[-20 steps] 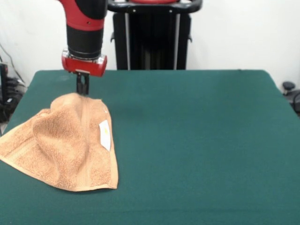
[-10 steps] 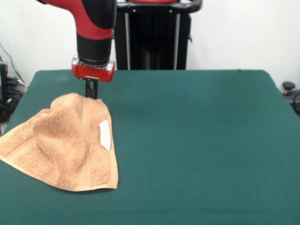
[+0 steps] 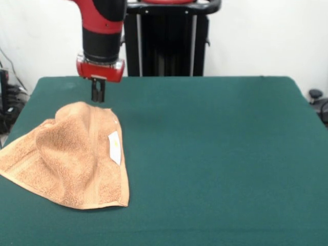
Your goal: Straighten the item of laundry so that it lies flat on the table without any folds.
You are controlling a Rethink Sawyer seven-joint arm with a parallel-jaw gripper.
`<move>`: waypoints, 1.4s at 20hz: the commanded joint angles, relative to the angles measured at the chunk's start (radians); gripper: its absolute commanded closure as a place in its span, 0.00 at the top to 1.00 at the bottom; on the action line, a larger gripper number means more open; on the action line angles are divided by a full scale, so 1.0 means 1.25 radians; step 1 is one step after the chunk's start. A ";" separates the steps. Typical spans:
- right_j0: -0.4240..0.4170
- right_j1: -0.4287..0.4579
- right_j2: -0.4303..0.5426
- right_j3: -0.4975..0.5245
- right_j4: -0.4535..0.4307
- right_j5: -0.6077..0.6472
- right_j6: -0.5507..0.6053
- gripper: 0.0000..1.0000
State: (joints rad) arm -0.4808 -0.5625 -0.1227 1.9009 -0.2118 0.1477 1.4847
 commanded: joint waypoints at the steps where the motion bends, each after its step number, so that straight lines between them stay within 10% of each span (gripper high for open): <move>1: 0.001 -0.096 0.083 0.089 0.013 0.060 0.113 0.00; 28: 0.042 -0.046 0.104 0.020 0.075 0.023 0.160 0.00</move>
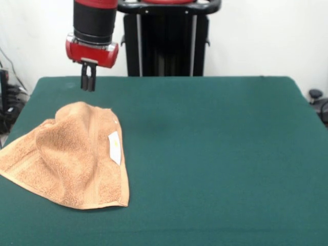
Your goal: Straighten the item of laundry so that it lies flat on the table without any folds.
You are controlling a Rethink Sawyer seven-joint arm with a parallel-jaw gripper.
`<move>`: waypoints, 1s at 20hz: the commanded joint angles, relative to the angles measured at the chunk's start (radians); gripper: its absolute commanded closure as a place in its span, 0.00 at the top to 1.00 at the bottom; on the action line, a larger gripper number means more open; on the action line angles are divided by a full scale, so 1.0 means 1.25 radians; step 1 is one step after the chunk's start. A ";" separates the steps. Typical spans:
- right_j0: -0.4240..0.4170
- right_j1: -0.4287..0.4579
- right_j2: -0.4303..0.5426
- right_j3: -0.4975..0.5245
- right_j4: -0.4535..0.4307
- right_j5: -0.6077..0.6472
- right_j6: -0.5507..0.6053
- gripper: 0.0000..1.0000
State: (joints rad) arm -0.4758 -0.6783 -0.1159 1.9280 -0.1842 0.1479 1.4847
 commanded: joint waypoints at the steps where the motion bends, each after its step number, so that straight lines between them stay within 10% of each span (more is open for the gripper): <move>1: 0.040 0.051 0.101 -0.008 0.057 0.023 0.159 0.00; 20: 0.052 0.171 0.097 -0.092 0.068 -0.047 0.155 0.00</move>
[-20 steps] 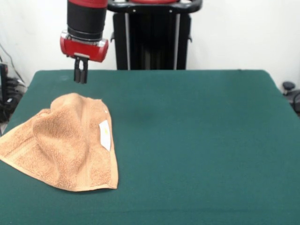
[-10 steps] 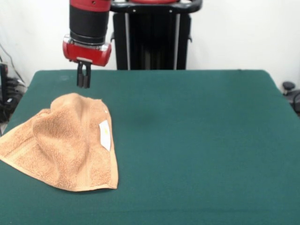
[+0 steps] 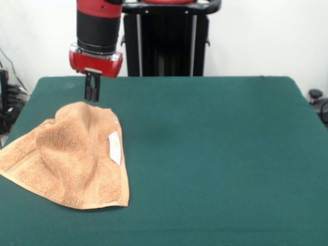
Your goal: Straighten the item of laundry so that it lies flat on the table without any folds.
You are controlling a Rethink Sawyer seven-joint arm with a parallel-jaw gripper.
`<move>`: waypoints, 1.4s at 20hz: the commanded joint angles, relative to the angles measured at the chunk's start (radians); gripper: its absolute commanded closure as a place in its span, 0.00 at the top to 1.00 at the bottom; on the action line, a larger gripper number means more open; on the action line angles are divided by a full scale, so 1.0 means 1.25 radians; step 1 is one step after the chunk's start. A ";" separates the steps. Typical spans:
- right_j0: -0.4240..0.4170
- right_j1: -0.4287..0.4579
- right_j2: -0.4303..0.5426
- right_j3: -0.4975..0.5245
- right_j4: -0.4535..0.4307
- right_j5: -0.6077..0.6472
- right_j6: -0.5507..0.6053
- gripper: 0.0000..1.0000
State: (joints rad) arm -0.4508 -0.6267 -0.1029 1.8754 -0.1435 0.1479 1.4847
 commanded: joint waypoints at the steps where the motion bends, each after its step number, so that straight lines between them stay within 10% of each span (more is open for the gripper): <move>1: 0.031 0.138 0.086 -0.052 0.035 -0.048 0.156 0.00; 18: -0.021 0.254 0.131 -0.070 -0.001 -0.096 0.122 0.00; 28: 0.003 0.206 0.186 -0.006 0.054 -0.072 0.181 0.00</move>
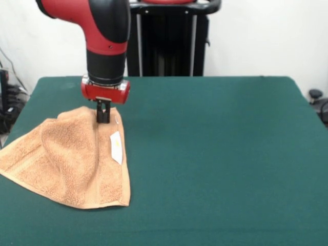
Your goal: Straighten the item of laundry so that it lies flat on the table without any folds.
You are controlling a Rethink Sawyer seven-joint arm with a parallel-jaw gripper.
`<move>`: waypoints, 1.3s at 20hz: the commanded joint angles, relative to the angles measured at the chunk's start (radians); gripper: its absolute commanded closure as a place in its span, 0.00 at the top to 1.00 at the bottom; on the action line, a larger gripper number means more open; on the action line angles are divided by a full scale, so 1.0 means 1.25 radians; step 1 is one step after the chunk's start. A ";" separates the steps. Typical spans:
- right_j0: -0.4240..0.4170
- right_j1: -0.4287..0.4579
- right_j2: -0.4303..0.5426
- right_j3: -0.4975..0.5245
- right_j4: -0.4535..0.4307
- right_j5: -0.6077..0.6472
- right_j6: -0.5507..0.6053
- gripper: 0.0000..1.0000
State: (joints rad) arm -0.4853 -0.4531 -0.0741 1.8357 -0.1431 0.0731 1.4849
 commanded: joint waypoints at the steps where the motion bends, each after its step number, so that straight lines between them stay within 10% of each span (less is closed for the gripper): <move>1: 0.032 0.068 0.174 0.029 0.062 -0.014 0.190 0.00; 19: 0.099 0.069 0.195 0.062 0.180 -0.073 0.272 0.00; 26: 0.257 0.040 0.042 0.054 0.278 -0.060 0.301 0.00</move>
State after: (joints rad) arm -0.3224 -0.4473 -0.0788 1.8500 0.0921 0.0356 1.4860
